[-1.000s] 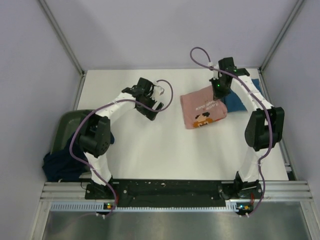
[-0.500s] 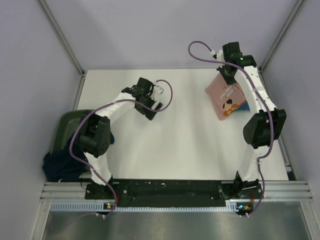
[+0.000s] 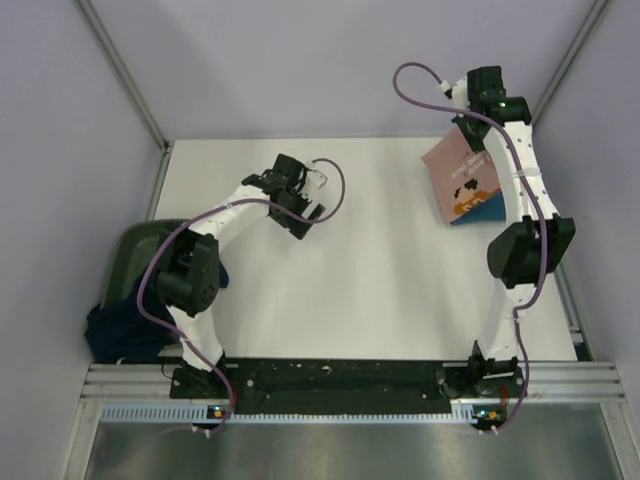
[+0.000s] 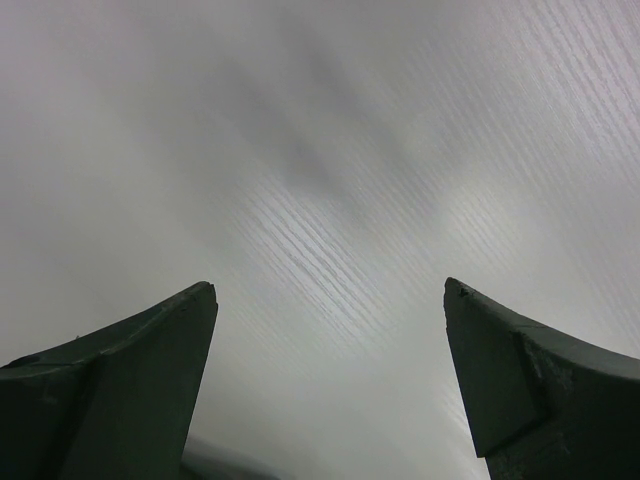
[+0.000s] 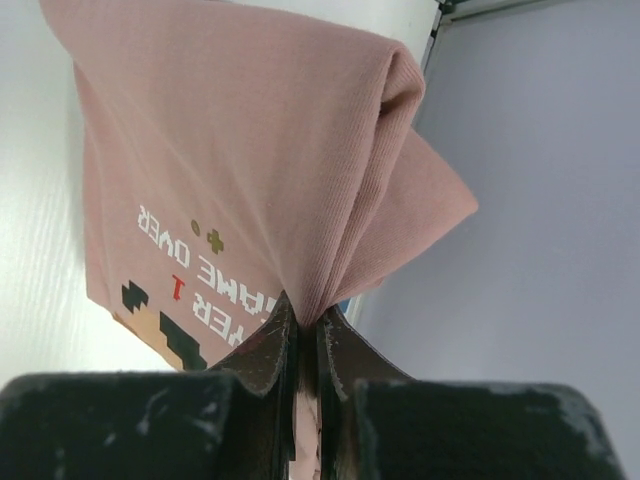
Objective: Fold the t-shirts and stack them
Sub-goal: Put the neatly folded tshirt into the corner of the board with the right arm
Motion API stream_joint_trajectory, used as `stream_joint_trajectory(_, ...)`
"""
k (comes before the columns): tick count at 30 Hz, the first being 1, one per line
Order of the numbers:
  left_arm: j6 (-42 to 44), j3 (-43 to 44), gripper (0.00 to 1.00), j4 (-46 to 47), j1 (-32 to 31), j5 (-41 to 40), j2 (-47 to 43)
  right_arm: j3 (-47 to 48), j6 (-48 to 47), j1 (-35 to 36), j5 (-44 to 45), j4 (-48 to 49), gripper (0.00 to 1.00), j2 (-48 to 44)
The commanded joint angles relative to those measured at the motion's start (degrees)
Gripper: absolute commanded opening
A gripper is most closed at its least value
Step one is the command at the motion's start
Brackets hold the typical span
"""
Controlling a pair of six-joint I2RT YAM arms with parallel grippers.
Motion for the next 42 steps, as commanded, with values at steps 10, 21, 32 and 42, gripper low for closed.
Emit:
stream_joint_trajectory(10, 1.1, 0.7, 0.99, 0.8, -0.1, -2.4, -1.7, 2.2, -1.1, -14.1, -7.4, 3.8, 0.00, 9.1)
stream_joint_trajectory(21, 1.8, 1.5, 0.99, 0.4, -0.1, -5.1, -0.4, 3.6, -2.5, -17.2, -7.6, 10.9, 0.00, 16.1)
stream_joint_trajectory(32, 4.1, -1.0, 0.99, 1.8, 0.1, -5.4, -6.2, -2.3, 10.5, -16.6, 10.2, 21.9, 0.99, 4.8)
stream_joint_trajectory(42, 5.9, -13.0, 0.99, 6.3, 3.0, -1.2, -22.7, -56.2, 22.7, -7.3, -18.7, 43.1, 0.99, -36.9)
